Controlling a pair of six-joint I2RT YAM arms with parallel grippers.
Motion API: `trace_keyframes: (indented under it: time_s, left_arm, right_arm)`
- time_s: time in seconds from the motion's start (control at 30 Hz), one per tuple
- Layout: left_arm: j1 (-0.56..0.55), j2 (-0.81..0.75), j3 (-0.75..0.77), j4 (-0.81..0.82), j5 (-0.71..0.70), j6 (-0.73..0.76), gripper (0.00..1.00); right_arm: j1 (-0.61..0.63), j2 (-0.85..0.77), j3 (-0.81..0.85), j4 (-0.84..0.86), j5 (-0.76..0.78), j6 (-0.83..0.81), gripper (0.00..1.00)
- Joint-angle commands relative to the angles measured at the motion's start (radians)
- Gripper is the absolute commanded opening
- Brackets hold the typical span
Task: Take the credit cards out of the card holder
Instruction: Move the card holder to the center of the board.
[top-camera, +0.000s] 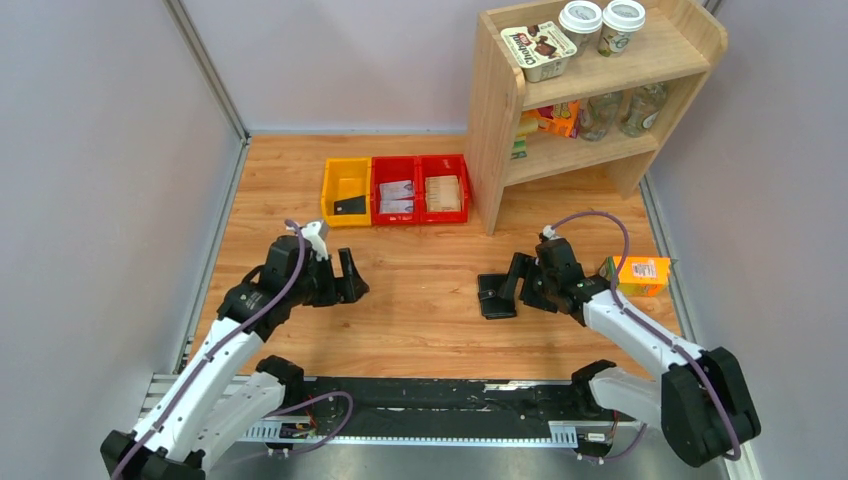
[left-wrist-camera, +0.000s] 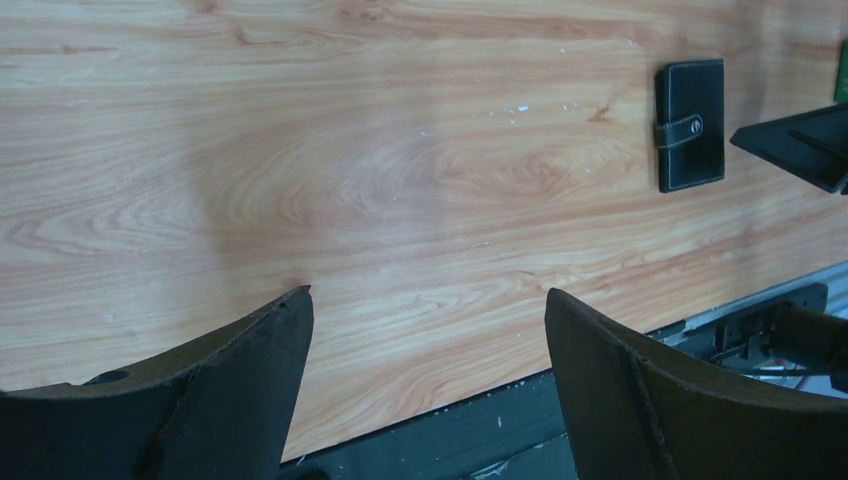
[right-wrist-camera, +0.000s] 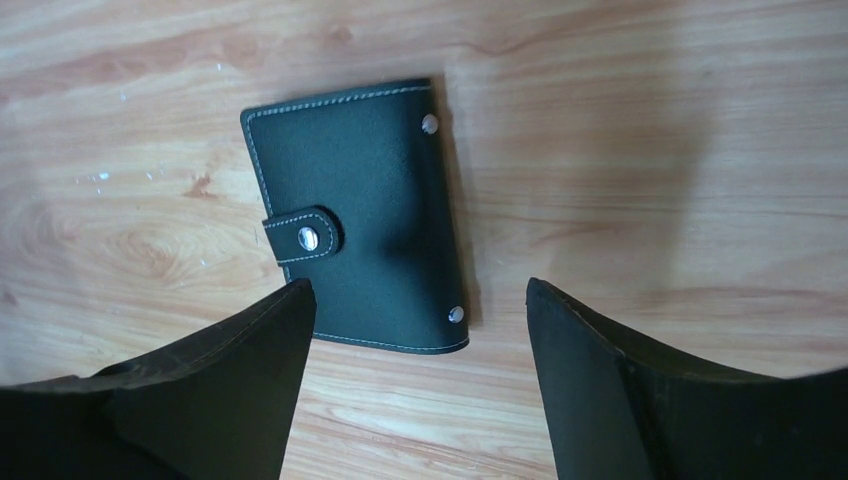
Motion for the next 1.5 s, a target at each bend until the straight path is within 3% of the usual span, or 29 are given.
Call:
trace_keyframes:
  time_s: [0.0, 0.27, 0.53, 0.83, 1.07, 1.47]
  left_arm:
    - [-0.089, 0.045, 0.006, 0.063, -0.041, -0.062, 0.92]
    - [-0.230, 0.147, 0.002, 0.118, -0.112, -0.128, 0.90]
    - [-0.279, 0.204, 0.009, 0.146, -0.130, -0.151, 0.90]
    - [-0.339, 0.305, 0.074, 0.173, -0.165, -0.175, 0.88]
    - [-0.414, 0.460, 0.190, 0.183, -0.218, -0.200, 0.80]
    - [-0.592, 0.758, 0.406, 0.167, -0.371, -0.240, 0.68]
  right_arm:
    - [-0.016, 0.069, -0.004, 0.098, -0.160, -0.033, 0.79]
    - [-0.029, 0.191, 0.003, 0.102, -0.180, -0.033, 0.71]
    - [-0.031, 0.249, 0.011, 0.086, -0.163, -0.017, 0.63]
    - [-0.010, 0.238, 0.003, 0.122, -0.201, -0.001, 0.35]
    - [0.104, 0.232, -0.036, 0.271, -0.180, 0.160, 0.20]
    - [0.300, 0.277, -0.066, 0.395, 0.003, 0.337, 0.18]
